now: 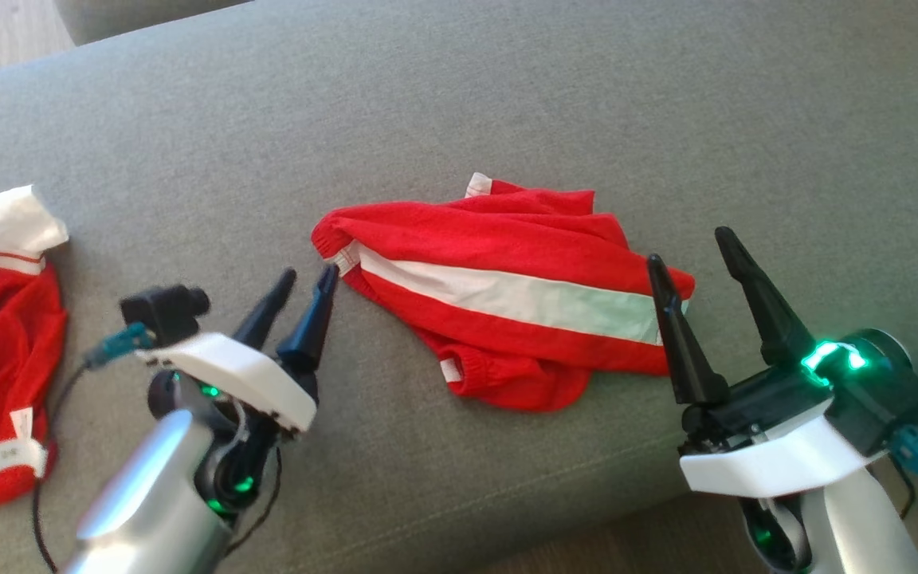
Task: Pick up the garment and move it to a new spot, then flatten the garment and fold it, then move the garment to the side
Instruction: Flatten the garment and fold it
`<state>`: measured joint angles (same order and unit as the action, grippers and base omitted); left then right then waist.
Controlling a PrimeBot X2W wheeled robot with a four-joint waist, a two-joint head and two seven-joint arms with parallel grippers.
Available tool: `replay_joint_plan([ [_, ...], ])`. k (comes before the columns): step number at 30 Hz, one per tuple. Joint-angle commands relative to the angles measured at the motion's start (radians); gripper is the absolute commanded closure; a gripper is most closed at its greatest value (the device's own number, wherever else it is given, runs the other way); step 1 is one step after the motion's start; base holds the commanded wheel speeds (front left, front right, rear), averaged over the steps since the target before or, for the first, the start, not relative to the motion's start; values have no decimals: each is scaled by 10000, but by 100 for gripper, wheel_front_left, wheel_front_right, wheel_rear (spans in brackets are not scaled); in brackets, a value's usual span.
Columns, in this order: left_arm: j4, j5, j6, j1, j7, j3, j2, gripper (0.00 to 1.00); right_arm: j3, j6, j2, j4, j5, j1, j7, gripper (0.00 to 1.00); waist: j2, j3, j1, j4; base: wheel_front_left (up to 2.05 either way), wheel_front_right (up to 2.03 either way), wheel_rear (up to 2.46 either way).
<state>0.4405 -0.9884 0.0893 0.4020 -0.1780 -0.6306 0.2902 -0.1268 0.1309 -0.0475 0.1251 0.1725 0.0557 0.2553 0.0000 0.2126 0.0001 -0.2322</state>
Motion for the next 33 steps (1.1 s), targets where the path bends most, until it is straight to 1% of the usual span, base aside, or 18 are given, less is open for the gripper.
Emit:
replay_joint_plan([
  [1,-115,43,70,330,-141,315,117,0,-260,-2,-27,347,-94,333,65,0,0,21,-1,13,0,0,0],
  [10,1389,126,169,1034,-315,172,-428,0,-471,-2,-27,353,-187,496,65,0,0,271,-1,-156,0,0,0],
  [15,1971,213,226,1424,-406,126,-569,0,-469,-2,-27,370,-201,556,65,0,0,445,-1,-328,0,0,0],
  [20,2591,203,307,1783,-203,-80,-677,0,-421,-2,-27,396,-203,626,65,0,0,612,-1,-487,0,0,0],
  [21,2679,205,321,1836,-200,-119,-694,4,-402,-2,-27,403,-206,637,65,0,0,628,-1,-513,0,0,0],
  [22,2757,155,336,1855,-175,-143,-731,19,-386,-2,-27,409,-202,647,65,0,0,636,-1,-535,0,0,0],
  [23,2829,139,349,1872,-148,-191,-744,26,-369,-2,-27,410,-201,651,65,0,0,635,-1,-554,0,0,0],
  [25,2916,95,369,1870,-146,-265,-773,30,-346,-2,-27,403,-198,650,65,0,0,617,-1,-582,0,0,0],
  [26,2941,65,377,1853,-148,-298,-781,28,-338,-2,-27,395,-198,645,65,0,0,601,-1,-592,0,0,0],
  [28,2986,29,386,1780,-146,-369,-782,28,-317,-2,-27,381,-201,625,65,0,0,553,-1,-606,0,0,0],
  [30,2979,-8,391,1655,-147,-435,-802,16,-284,-2,-27,381,-201,589,65,0,0,505,-1,-602,0,0,0],
  [31,2953,-14,393,1579,-140,-483,-812,15,-269,-2,-27,386,-203,571,65,0,0,490,-1,-594,0,0,0],
  [33,2859,16,396,1451,-160,-581,-812,19,-236,-2,-27,409,-205,545,65,0,0,486,-1,-563,0,0,0],
])
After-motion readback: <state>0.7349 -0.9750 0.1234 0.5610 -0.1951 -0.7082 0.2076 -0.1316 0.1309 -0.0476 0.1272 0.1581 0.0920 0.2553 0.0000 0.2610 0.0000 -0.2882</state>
